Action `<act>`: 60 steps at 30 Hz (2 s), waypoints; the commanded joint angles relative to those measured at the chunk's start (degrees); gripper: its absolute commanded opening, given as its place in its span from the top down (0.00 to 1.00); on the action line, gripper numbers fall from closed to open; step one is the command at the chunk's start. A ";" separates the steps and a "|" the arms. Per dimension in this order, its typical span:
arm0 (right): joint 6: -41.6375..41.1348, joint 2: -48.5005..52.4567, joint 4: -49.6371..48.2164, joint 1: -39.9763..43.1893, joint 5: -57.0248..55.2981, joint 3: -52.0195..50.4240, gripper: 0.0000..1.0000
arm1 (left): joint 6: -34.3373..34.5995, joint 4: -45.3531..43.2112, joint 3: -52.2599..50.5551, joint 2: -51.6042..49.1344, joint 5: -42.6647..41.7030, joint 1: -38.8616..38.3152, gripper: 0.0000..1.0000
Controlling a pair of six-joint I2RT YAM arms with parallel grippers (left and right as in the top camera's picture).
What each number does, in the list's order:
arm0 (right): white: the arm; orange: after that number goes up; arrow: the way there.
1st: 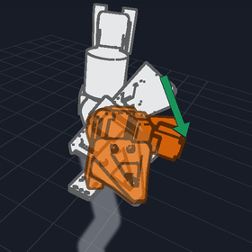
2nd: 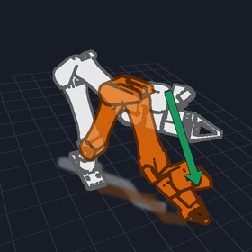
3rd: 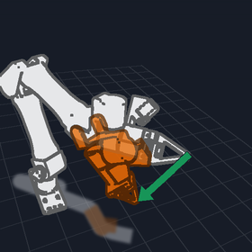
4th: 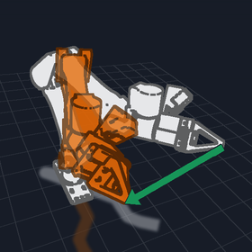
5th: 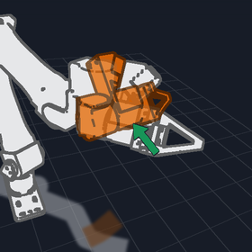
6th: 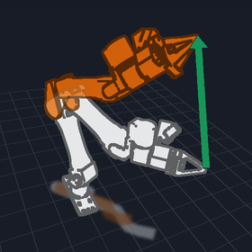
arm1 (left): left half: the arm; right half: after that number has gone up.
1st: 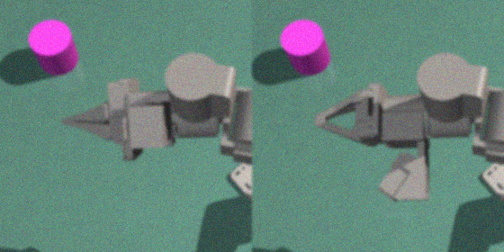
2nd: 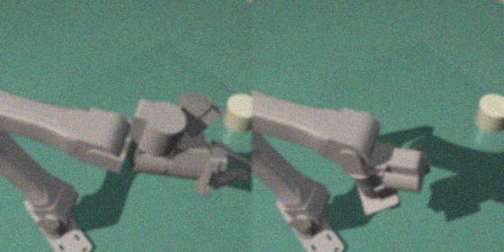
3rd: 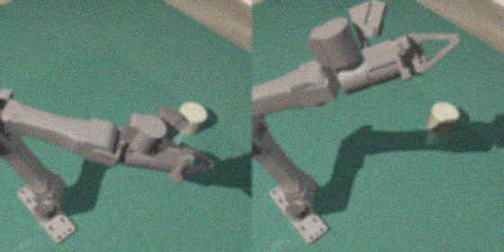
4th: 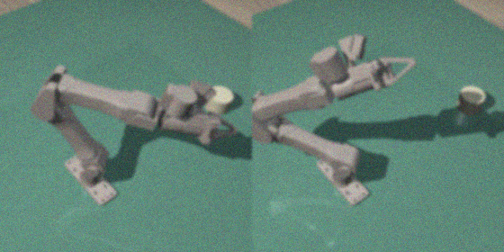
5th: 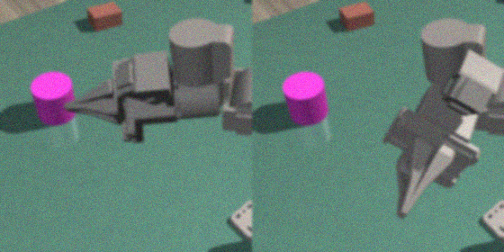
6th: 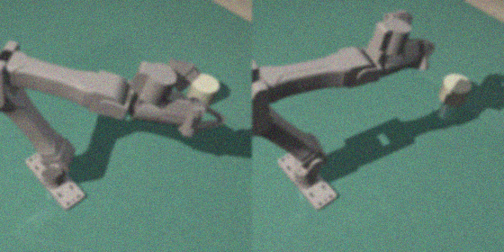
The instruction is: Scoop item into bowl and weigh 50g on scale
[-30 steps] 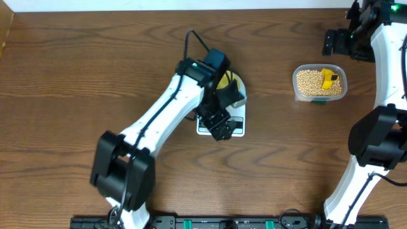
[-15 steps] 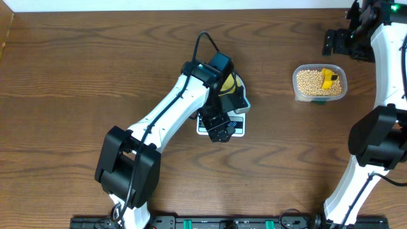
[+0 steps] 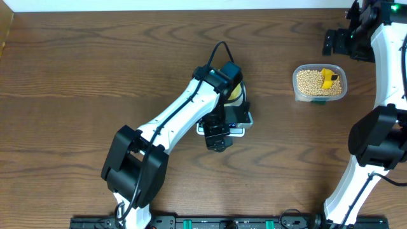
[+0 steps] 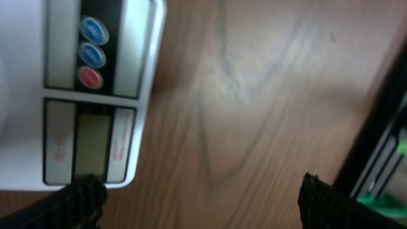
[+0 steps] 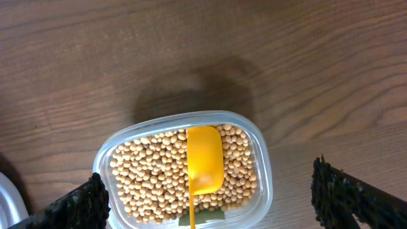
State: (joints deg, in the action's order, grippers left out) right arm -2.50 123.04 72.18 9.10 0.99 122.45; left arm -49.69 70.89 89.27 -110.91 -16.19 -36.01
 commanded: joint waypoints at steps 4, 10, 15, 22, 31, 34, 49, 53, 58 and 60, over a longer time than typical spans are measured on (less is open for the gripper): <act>0.02 -0.02 0.00 0.24 -0.66 0.81 0.01 | -9.60 -0.42 -0.28 -3.80 4.04 1.38 0.02; 0.02 -0.02 0.00 0.24 -0.66 0.81 0.01 | -9.86 0.72 -0.31 -4.70 10.84 -0.94 0.02; 0.02 -0.02 0.00 0.24 -0.66 0.81 0.01 | -21.09 0.59 -0.31 -4.74 9.53 -2.60 0.02; 0.02 -0.02 0.00 0.22 -0.66 0.81 0.01 | -28.11 -0.28 -0.31 -4.74 7.93 -3.30 0.02; 0.02 -0.02 0.00 0.22 -0.66 0.81 0.01 | -28.09 -0.37 -0.31 -6.69 5.29 -3.30 0.02; 0.02 -0.02 0.00 0.24 -0.66 0.81 0.01 | -28.02 -0.22 -0.31 -9.07 6.43 -3.32 0.02; 0.02 -0.02 0.00 0.24 -0.66 0.81 0.01 | -30.45 -3.80 -0.31 -10.14 12.02 -4.68 0.02; 0.02 -0.02 0.00 0.24 -0.66 0.81 0.01 | -32.06 -4.39 -0.31 -10.54 12.87 -4.96 0.02; 0.02 -0.02 0.00 0.24 -0.66 0.81 0.01 | -32.83 -4.63 -0.28 -10.58 13.92 -5.66 0.02; 0.02 -0.02 0.00 0.24 -0.66 0.81 0.01 | -32.85 -4.76 -0.28 -10.58 14.29 -5.99 0.02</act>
State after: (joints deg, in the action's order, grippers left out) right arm -2.50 123.04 72.18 9.10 0.99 122.45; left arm -81.06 66.70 89.25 -120.86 -2.96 -41.52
